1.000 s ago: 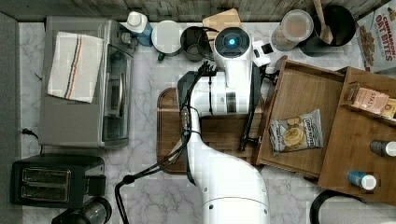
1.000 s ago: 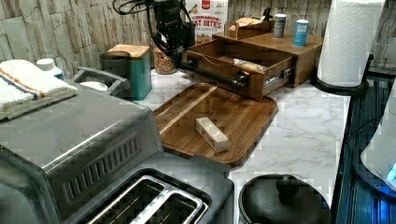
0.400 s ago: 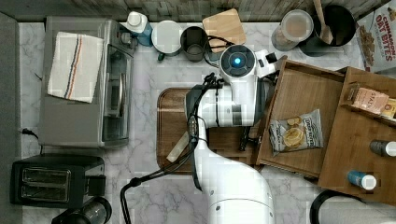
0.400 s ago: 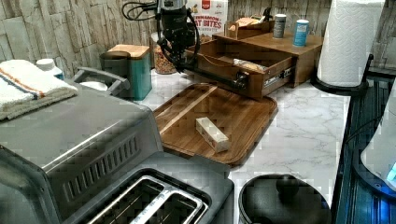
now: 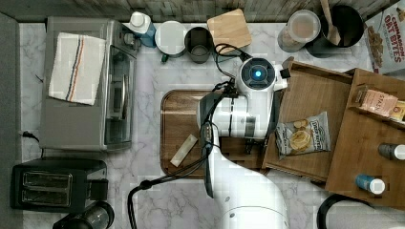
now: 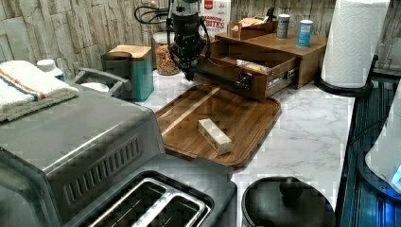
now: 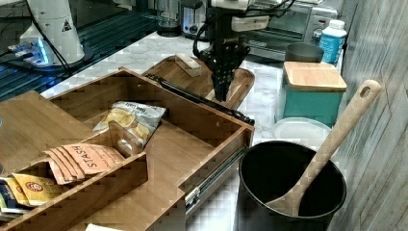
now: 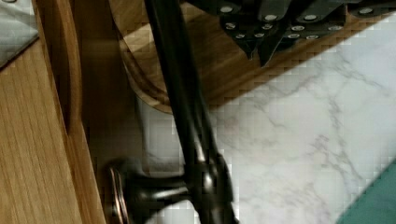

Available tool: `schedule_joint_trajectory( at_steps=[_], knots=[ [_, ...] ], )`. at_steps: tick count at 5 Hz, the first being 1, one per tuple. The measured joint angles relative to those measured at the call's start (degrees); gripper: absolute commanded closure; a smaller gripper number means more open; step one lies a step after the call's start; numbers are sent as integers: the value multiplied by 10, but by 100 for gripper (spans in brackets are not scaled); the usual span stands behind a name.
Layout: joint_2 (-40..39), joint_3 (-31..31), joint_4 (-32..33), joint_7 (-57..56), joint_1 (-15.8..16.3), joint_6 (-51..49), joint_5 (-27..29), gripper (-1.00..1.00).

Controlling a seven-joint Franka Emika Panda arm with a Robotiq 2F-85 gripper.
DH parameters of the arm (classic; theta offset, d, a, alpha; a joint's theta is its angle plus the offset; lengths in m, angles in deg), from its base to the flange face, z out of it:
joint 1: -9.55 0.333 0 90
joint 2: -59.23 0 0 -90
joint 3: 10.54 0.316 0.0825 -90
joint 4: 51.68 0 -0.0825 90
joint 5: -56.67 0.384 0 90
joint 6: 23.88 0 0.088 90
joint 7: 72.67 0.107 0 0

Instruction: Close the drawer.

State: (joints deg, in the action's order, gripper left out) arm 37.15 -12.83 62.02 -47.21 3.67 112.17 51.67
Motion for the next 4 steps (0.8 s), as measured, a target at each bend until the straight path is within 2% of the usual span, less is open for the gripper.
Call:
schedule_joint_trajectory(
  at_steps=[2,4],
  knots=[
    [0,0,15,-31,-21,1,0,100],
    [3,0,12,-157,-27,-18,-9,100]
  ],
)
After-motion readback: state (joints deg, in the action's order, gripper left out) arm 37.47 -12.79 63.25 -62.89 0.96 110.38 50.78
